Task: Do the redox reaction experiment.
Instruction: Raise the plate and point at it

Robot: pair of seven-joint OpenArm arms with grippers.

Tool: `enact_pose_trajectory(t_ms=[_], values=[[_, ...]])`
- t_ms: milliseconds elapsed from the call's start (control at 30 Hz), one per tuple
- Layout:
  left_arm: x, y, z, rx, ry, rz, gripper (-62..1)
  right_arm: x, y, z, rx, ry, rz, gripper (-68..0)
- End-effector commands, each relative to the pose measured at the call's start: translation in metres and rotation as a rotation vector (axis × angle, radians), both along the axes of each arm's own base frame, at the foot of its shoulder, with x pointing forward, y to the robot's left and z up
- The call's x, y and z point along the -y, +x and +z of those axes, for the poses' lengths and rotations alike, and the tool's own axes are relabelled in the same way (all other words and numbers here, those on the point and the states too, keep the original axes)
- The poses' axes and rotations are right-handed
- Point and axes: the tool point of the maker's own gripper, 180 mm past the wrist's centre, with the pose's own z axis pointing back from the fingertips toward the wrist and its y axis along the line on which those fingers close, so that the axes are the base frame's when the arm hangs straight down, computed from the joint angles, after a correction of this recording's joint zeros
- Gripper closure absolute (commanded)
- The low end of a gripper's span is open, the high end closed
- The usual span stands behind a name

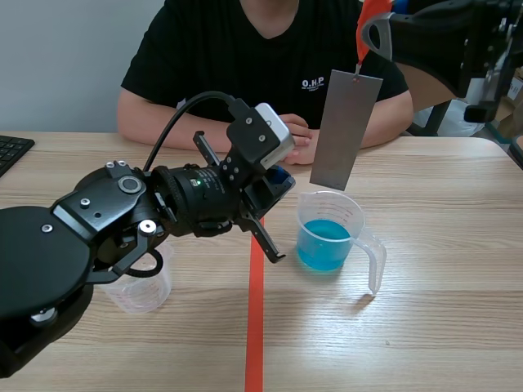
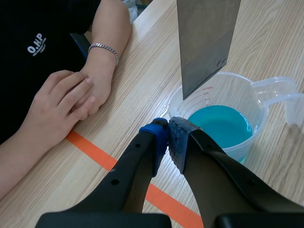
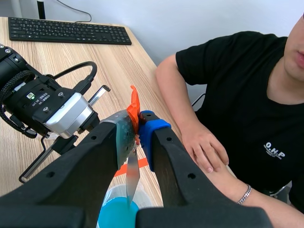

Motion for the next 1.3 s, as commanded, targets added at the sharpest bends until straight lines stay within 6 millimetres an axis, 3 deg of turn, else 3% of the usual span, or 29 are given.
enact_pose_trajectory(t_ms=[0,400,567,700,967,1100,1267], values=[[0.004,0.004,0.013,0.025,-0.033,-0.001,-4.6,0.003,0.0,0.016,0.041,0.016,0.004,-1.7],[0.002,0.004,0.013,0.029,-0.031,-0.001,-4.6,0.003,0.0,0.016,0.041,0.016,0.004,-1.7],[-0.013,-0.008,0.0,0.01,0.008,0.001,-4.6,0.003,0.0,0.016,0.041,0.016,0.004,-1.7],[-0.033,-0.026,0.0,0.005,0.016,0.013,-4.6,0.003,0.0,0.016,0.041,0.016,0.004,-1.7],[-0.083,-0.075,0.019,-0.02,0.006,0.045,-4.6,0.003,0.0,0.016,0.041,0.016,0.004,-1.7],[-0.116,-0.094,0.024,-0.053,0.011,0.132,-4.6,0.003,0.0,0.016,0.041,0.015,0.004,-1.7],[-0.159,-0.118,0.014,-0.109,0.046,0.26,-4.6,0.003,0.0,0.016,0.041,0.015,0.004,-1.7]])
